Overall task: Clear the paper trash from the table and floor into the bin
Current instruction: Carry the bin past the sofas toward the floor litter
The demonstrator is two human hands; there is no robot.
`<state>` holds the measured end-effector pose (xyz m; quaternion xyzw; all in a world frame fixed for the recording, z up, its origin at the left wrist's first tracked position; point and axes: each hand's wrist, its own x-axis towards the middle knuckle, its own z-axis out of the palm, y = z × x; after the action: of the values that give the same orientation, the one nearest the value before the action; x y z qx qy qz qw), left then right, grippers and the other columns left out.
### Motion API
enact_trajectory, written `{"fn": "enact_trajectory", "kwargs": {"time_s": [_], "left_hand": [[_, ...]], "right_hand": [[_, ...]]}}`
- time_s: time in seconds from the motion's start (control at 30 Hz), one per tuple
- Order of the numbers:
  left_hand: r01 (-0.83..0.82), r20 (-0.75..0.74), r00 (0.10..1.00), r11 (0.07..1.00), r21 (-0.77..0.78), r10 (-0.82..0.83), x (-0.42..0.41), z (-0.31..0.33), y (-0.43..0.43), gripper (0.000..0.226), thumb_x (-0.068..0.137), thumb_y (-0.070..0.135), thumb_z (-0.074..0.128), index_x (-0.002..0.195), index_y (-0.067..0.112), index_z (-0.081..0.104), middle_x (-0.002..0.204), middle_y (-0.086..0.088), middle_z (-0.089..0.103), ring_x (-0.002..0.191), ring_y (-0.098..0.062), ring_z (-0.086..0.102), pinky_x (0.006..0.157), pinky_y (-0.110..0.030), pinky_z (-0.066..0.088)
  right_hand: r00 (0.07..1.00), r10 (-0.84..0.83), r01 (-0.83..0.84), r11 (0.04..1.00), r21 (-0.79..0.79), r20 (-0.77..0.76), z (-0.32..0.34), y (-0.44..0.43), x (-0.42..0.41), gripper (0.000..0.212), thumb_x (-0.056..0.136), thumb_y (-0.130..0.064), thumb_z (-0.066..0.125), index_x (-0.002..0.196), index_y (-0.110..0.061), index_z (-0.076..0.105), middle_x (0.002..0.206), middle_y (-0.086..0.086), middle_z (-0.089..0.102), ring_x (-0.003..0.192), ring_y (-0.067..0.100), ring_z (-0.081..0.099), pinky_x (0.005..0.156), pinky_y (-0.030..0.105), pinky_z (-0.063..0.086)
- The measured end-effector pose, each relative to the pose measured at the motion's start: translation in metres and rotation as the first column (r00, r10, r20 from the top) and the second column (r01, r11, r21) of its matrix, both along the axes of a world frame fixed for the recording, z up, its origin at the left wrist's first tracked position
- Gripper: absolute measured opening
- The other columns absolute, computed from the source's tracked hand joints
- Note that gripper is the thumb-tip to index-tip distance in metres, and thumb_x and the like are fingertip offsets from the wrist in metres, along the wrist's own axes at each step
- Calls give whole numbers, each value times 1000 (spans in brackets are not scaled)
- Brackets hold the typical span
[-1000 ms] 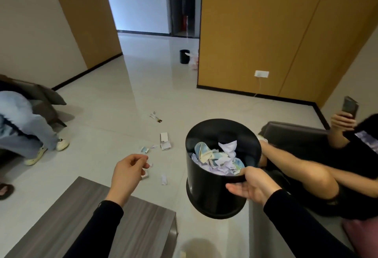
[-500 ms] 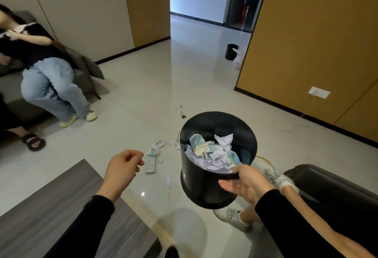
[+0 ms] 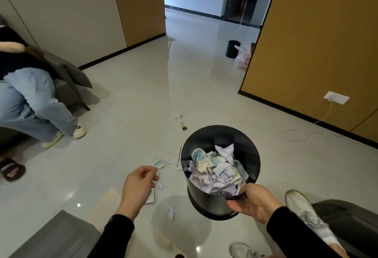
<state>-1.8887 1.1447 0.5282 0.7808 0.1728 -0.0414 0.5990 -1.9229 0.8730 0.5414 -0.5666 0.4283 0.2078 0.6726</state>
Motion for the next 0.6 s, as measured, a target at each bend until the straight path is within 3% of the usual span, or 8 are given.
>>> {"fn": "enact_trajectory", "kwargs": {"time_s": [0.17,0.33,0.6], "left_hand": [[19,-39,999,999,27,-18,59,-7,0,15,87,18,55,78,18,66,68,0,69,53,-14,53,53,-26,44],[36,-127,991,998,47,-30,106,-32,-3,15,87,17,54,79,16,67,68,2,68,52,-9,54,53,-23,44],[54,-259,965,997,63,-36,206,-107,-15,14,87,15,55,80,11,67,69,0,67,59,-14,55,58,-27,44]], "right_hand": [[997,-43,44,999,15,-66,-15,-2,57,19,87,8,35,88,0,53,72,21,62,60,33,59,34,28,53],[985,-58,64,997,32,-165,-49,-3,108,28,86,11,34,108,4,49,77,23,59,63,36,57,33,31,53],[951,-107,130,990,63,-289,-135,-1,197,29,90,12,32,115,4,44,82,24,56,65,36,55,31,32,52]]}}
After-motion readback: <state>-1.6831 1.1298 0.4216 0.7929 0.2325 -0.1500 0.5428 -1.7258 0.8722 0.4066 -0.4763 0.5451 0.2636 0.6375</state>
